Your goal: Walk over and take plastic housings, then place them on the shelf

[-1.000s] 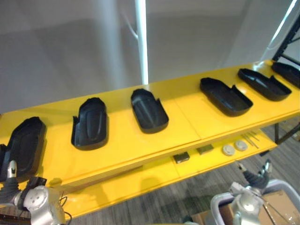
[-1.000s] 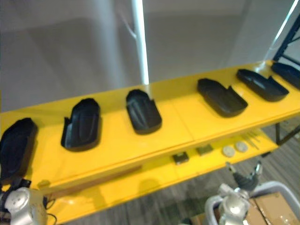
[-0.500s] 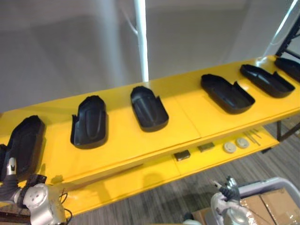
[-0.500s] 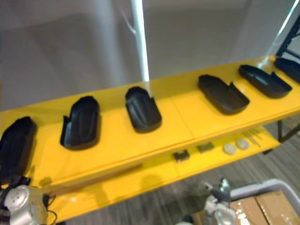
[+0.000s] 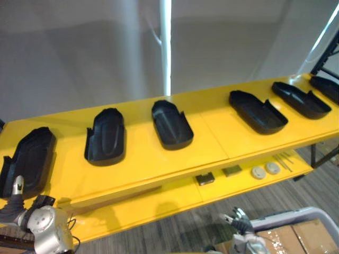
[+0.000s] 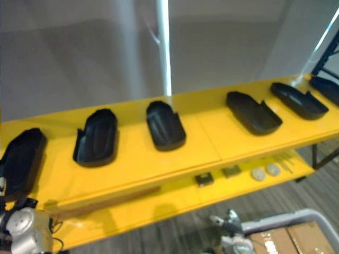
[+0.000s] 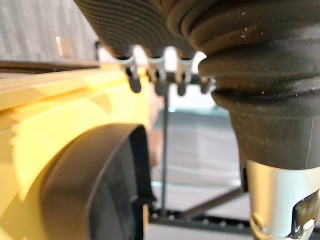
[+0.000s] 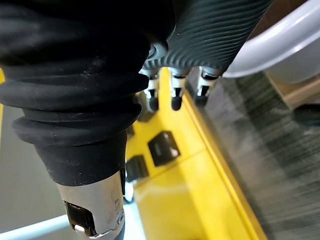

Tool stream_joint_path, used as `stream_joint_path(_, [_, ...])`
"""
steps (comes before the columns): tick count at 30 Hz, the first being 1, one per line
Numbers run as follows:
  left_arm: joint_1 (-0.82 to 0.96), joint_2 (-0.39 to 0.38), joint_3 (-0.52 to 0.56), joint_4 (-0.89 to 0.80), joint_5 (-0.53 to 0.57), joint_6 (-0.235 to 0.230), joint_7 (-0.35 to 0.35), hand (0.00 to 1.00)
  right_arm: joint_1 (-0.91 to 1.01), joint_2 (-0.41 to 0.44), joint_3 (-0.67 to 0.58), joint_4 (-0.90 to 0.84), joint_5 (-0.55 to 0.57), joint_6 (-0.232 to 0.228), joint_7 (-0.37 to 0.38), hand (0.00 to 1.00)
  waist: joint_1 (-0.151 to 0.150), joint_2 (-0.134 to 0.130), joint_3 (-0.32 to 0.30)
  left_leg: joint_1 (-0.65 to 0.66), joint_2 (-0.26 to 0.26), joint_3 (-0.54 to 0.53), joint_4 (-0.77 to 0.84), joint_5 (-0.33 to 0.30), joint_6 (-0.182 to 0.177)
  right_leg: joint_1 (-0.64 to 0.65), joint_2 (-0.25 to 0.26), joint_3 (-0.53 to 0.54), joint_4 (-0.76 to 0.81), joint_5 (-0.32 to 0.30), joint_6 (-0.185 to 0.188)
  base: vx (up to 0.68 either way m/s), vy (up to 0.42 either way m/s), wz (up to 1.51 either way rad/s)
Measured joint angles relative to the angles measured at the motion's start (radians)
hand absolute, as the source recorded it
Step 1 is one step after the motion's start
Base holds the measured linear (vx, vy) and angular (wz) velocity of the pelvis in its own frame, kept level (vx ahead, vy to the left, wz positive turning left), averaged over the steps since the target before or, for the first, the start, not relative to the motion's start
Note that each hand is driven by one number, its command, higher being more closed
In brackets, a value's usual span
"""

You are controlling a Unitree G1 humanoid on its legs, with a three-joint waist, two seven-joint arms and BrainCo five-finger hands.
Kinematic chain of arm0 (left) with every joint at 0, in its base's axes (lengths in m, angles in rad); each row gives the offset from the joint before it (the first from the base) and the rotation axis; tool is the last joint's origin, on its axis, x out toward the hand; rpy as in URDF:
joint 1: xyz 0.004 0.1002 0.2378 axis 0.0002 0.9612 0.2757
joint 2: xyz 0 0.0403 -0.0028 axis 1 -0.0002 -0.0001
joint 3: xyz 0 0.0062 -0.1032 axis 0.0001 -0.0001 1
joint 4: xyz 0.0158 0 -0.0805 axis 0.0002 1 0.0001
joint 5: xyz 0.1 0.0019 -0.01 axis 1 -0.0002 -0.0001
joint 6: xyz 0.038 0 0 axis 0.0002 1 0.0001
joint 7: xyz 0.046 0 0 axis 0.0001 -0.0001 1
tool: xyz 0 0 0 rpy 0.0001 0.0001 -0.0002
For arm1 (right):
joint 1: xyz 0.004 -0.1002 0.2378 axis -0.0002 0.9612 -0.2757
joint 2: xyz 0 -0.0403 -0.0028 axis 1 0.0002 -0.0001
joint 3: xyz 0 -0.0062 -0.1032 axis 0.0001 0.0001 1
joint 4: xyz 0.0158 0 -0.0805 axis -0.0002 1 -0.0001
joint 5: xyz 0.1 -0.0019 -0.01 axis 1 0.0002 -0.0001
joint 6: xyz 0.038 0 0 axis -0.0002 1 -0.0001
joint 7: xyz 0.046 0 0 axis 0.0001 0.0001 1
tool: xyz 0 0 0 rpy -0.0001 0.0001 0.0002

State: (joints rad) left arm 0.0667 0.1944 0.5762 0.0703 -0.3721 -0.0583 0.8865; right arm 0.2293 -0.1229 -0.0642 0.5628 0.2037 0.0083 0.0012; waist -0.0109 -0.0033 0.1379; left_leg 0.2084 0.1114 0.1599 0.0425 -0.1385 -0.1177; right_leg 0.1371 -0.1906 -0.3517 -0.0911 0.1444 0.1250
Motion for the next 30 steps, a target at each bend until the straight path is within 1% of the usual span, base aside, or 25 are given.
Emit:
stream_joint_path(4, [-0.015, 0.003, -0.001, 0.015, 0.0, 0.004, -0.003, 0.0, 0.0, -0.001, 0.008, 0.0, -0.001, 0.0, 0.005, 0.0, -0.001, 0.0, 0.0, 0.0, 0.0, 0.0, 0.0, 0.0, 0.0, 0.0, 0.0, 0.0, 0.0, 0.0, 0.0, 0.0, 0.0, 0.0])
stream_joint_path(9, [-0.031, 0.04, -0.009, 0.061, -0.001, 0.016, -0.01, 0.0, 0.003, -0.003, 0.007, 0.0, 0.0, 0.0, 0.018, 0.0, -0.003, -0.002, 0.0, 0.001, 0.0, 0.001, 0.0, 0.0, 0.0, 0.0, 0.0, 0.001, 0.0, 0.0, 0.0, 0.0, 0.0, 0.0])
stream_joint_path(16, [-0.049, 0.047, -0.009, 0.143, -0.002, 0.018, -0.007, 0.0, 0.008, -0.004, 0.008, 0.0, -0.001, 0.0, 0.027, 0.0, -0.004, -0.002, 0.0, 0.001, 0.0, 0.003, 0.0, 0.0, 0.0, -0.001, 0.0, 0.004, 0.0, 0.0, 0.001, 0.0, 0.0, 0.0])
stream_joint_path(22, [-0.073, 0.11, -0.009, 0.192, -0.004, 0.026, -0.006, 0.0, 0.015, -0.013, 0.008, 0.0, -0.002, 0.0, 0.042, 0.0, -0.005, -0.001, 0.002, 0.0, 0.0, 0.014, -0.001, 0.0, 0.0, -0.012, 0.001, 0.017, 0.0, 0.001, 0.002, 0.0, 0.0, -0.05])
stream_joint_path(23, [-0.08, 0.119, -0.009, 0.198, -0.004, 0.04, -0.006, 0.0, 0.017, -0.021, 0.008, -0.001, -0.002, 0.0, 0.042, 0.0, -0.006, 0.001, 0.006, 0.0, -0.001, 0.016, -0.001, -0.001, 0.0, -0.014, 0.001, 0.02, 0.0, 0.002, 0.002, 0.0, 0.0, -0.05])
stream_joint_path(28, [-0.112, 0.13, -0.008, 0.25, -0.005, 0.044, -0.004, 0.0, 0.025, -0.03, 0.007, -0.001, -0.002, 0.0, 0.042, 0.0, -0.007, 0.006, 0.022, 0.0, -0.001, 0.016, -0.001, -0.001, 0.0, -0.015, 0.002, 0.021, 0.0, 0.002, 0.003, 0.0, 0.0, 0.0])
stream_joint_path(30, [-0.125, 0.147, -0.008, 0.284, -0.013, 0.044, -0.004, 0.0, 0.028, -0.033, 0.007, -0.001, -0.002, 0.0, 0.043, 0.0, -0.008, 0.01, 0.028, 0.0, -0.001, 0.017, -0.001, -0.001, 0.0, -0.015, 0.002, 0.022, 0.0, 0.002, 0.003, 0.0, 0.0, 0.0])
